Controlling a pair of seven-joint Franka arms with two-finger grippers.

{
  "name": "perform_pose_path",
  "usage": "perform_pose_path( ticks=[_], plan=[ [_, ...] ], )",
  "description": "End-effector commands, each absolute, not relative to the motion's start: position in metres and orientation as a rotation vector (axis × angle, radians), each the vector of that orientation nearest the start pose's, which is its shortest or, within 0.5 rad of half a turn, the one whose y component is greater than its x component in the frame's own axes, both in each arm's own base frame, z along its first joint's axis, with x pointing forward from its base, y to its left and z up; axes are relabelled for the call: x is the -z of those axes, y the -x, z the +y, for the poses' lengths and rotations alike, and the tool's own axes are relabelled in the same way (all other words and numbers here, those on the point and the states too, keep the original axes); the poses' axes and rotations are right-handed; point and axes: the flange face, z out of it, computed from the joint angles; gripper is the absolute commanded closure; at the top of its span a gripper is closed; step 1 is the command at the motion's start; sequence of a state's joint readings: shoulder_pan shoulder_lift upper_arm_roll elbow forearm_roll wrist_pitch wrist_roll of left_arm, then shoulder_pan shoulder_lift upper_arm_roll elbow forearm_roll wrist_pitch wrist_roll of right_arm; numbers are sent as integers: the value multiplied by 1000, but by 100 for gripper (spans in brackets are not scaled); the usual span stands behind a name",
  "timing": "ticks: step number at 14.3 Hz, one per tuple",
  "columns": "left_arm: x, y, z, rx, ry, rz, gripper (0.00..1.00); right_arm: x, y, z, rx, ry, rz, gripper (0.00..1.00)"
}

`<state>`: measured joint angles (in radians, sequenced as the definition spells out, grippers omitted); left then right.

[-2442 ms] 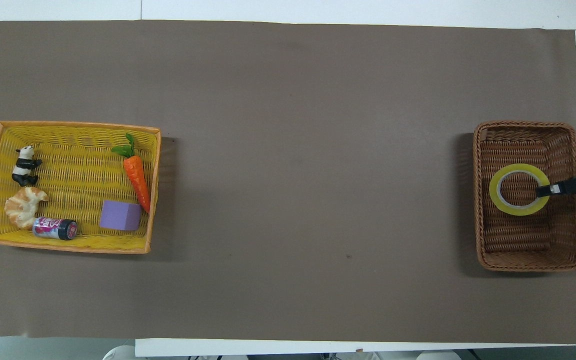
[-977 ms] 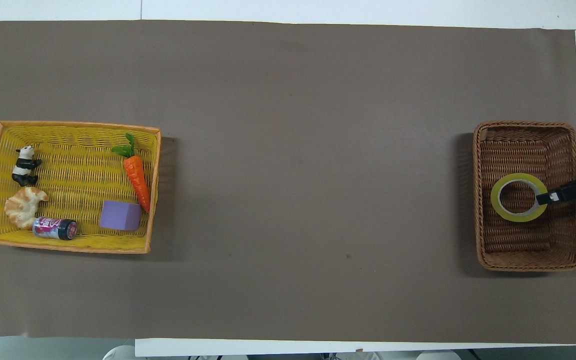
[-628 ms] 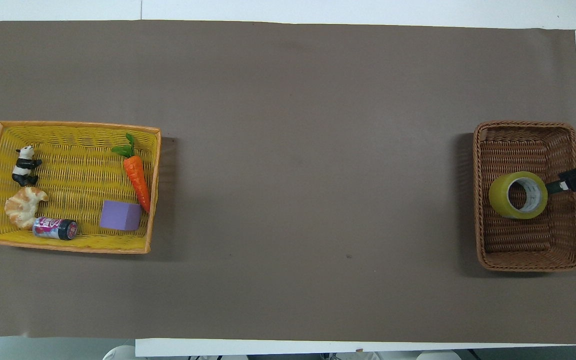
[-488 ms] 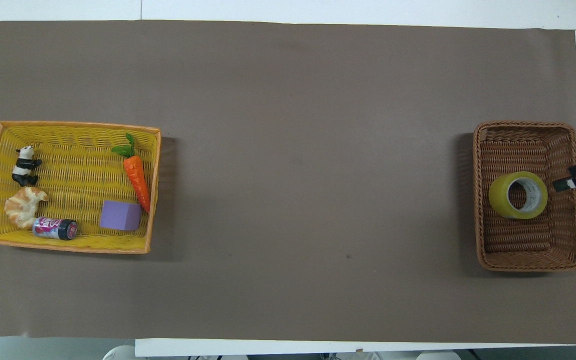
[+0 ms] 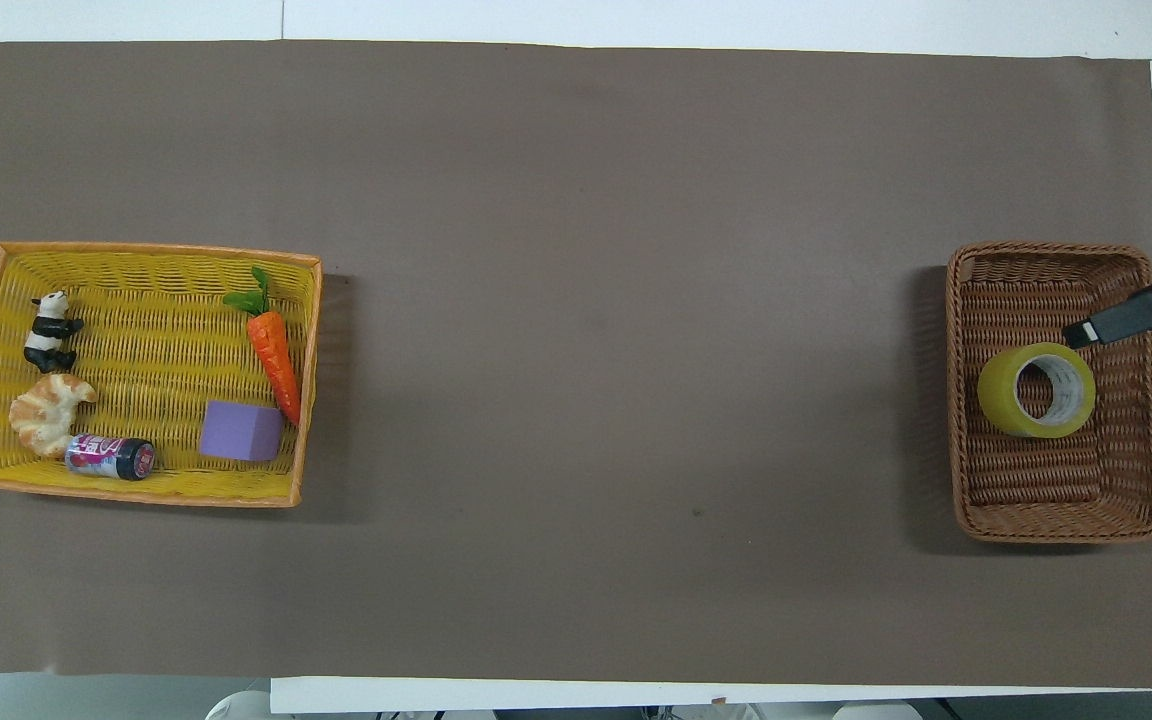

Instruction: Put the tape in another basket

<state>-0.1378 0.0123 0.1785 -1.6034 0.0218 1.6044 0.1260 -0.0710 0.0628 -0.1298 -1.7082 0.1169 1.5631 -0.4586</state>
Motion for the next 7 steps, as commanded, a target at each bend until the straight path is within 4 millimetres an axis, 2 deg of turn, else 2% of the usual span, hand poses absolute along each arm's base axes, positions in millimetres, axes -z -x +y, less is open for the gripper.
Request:
perform_pose_path(
  ticks=[1, 4, 6, 7],
  plan=[
    [-604, -554, 23, -26, 3101, 148, 0, -561, -537, -79, -259, 3039, -225, 0],
    [-604, -554, 21, -31, 3101, 155, 0, -586, -517, -82, -286, 3079, -136, 0],
    [-604, -553, 25, -31, 3101, 143, 0, -615, -519, -87, -244, 3109, -61, 0],
    [-603, -553, 26, -34, 3101, 141, 0, -619, -526, -83, -259, 3109, -65, 0]
  ],
)
